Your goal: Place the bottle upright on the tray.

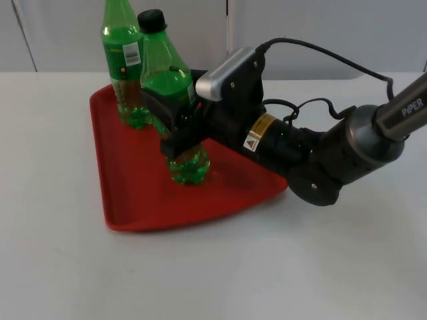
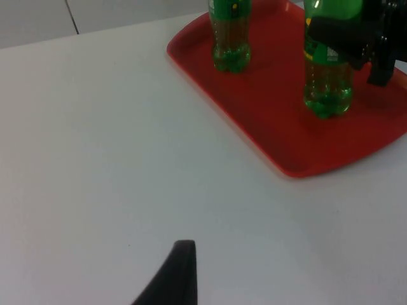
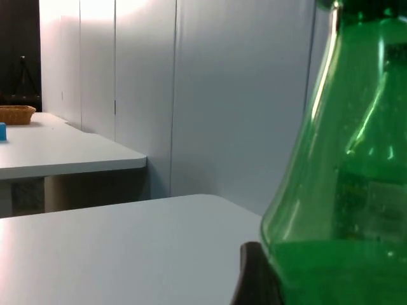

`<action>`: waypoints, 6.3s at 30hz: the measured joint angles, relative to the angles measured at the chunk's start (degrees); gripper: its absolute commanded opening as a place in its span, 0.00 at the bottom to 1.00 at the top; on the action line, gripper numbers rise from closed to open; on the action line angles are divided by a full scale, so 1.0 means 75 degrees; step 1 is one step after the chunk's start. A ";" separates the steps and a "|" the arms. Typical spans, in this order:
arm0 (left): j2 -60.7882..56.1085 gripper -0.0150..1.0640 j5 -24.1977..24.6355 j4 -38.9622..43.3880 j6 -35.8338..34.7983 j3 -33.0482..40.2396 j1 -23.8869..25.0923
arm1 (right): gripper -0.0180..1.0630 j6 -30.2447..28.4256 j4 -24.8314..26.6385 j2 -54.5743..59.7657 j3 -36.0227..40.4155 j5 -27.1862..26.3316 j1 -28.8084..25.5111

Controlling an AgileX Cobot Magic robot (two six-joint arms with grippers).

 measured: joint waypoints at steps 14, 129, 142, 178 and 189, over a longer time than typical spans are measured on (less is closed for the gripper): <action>0.0000 0.99 0.0000 0.0000 0.0000 0.0000 0.0000 | 0.56 -0.0572 0.0267 -0.0073 0.0631 -0.0436 -0.0017; 0.0000 0.99 0.0000 0.0000 0.0000 0.0000 0.0000 | 0.80 -0.1981 0.5752 -1.2129 0.4454 1.3851 0.1283; 0.0000 0.99 0.0000 0.0000 0.0000 0.0000 0.0000 | 0.80 -0.2681 0.5752 -1.4235 0.4454 1.4810 0.1283; 0.0000 0.99 0.0000 0.0000 0.0000 0.0000 0.0000 | 0.80 -0.2291 0.3645 -1.8757 0.6403 1.6604 0.1283; 0.0000 0.99 0.0000 0.0000 0.0000 0.0000 0.0000 | 0.80 -0.2117 0.3580 -1.9219 0.6452 1.7200 0.1283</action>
